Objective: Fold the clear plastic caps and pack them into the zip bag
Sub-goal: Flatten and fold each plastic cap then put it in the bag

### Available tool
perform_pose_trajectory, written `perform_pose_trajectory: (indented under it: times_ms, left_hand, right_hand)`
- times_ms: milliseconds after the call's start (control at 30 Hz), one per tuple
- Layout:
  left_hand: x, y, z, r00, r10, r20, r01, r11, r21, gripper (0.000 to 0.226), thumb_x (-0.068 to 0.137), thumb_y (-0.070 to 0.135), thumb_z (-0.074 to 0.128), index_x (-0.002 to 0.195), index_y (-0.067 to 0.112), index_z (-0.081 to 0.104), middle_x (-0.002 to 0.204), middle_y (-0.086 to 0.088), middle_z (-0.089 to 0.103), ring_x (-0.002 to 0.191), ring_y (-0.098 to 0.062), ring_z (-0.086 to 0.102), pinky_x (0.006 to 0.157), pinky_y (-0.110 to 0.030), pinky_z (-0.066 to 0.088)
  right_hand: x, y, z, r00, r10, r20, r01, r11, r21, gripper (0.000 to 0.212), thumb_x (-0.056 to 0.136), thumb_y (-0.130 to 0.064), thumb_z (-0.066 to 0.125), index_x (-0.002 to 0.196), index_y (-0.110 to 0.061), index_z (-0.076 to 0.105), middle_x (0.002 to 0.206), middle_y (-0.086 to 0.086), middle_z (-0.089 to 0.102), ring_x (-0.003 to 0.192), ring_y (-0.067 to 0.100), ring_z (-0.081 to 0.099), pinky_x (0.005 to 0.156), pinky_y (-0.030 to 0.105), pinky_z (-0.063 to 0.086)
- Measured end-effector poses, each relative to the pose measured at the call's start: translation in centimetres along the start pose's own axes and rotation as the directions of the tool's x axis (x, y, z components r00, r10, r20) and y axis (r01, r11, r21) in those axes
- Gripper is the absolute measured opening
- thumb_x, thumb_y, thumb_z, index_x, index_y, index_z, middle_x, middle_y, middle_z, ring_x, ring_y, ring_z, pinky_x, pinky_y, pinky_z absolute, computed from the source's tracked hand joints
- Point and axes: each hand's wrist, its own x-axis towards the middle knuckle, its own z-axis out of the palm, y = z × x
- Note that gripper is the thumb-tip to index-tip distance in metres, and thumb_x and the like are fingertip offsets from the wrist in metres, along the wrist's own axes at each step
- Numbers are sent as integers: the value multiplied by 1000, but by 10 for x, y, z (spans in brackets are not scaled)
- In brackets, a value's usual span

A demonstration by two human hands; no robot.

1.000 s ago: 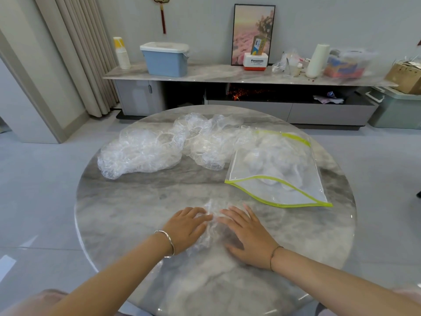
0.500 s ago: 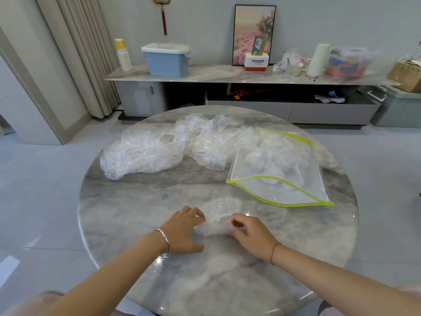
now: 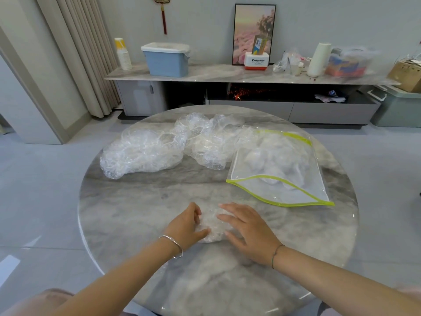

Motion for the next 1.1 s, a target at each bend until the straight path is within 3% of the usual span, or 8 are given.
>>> perform_pose_trajectory:
  times_ms: [133,233,367,567,733,867,967,1100]
  left_hand:
    - [-1,1,-1,903,424,-73,-393,882,262,43,84,38,51,125,24,50,124,8,52,112,-9,45,92,-21,36]
    - [-3,-6,9,802,597,24,-541,708,453,42,95,43,32,125,26,55,124,10,60,114,-9,55,96,-24,44]
    - [-9,-15,16,829,546,118,-535,715,450,67,97,51,7,120,23,63,120,9,64,105,-6,63,86,-22,51]
    - [-7,-14,15,841,524,136,-520,712,471,50,82,57,37,116,32,64,119,16,63,101,-2,62,85,-16,48]
    - [-1,-10,13,857,515,-1,-457,760,462,34,73,46,42,92,33,67,92,18,67,78,-5,63,73,-12,38]
    - [2,-5,4,913,397,-98,-337,867,367,37,78,51,40,80,24,65,71,7,62,68,-16,59,62,-19,31]
    - [-1,-2,-2,991,128,-37,-124,988,94,49,75,62,43,83,19,64,72,2,58,71,-16,54,65,-25,37]
    - [-2,-1,1,997,-24,74,27,999,-46,17,84,44,63,78,31,52,65,9,53,58,-4,46,60,-17,38]
  right_hand:
    - [-8,8,10,945,131,300,-115,991,-68,83,82,-73,9,148,-25,23,157,-11,12,145,5,4,114,25,-13]
    - [-10,13,13,925,119,361,-98,992,-77,90,74,-73,0,151,-27,12,158,-12,4,143,2,-6,110,22,-21]
    - [-8,13,13,949,99,300,-85,995,-59,80,85,-72,20,149,-25,20,157,-10,15,143,1,2,112,23,-16]
    - [-6,14,9,988,-103,116,115,988,-104,39,80,-43,54,113,-23,59,108,-8,58,101,9,52,98,24,28]
    - [-4,15,16,997,26,67,-20,996,-90,28,70,-29,47,93,-24,61,90,-10,60,79,8,54,79,17,28]
    - [2,16,11,972,227,52,-232,961,148,9,77,-19,54,68,-18,54,74,-8,57,72,14,54,70,25,35]
    - [2,16,11,896,424,130,-437,794,423,25,85,-22,62,64,-20,49,61,-4,50,58,7,45,61,22,38]
    - [4,14,13,813,544,206,-556,623,551,16,83,-13,69,76,-19,55,61,-9,54,49,-2,45,56,14,37]
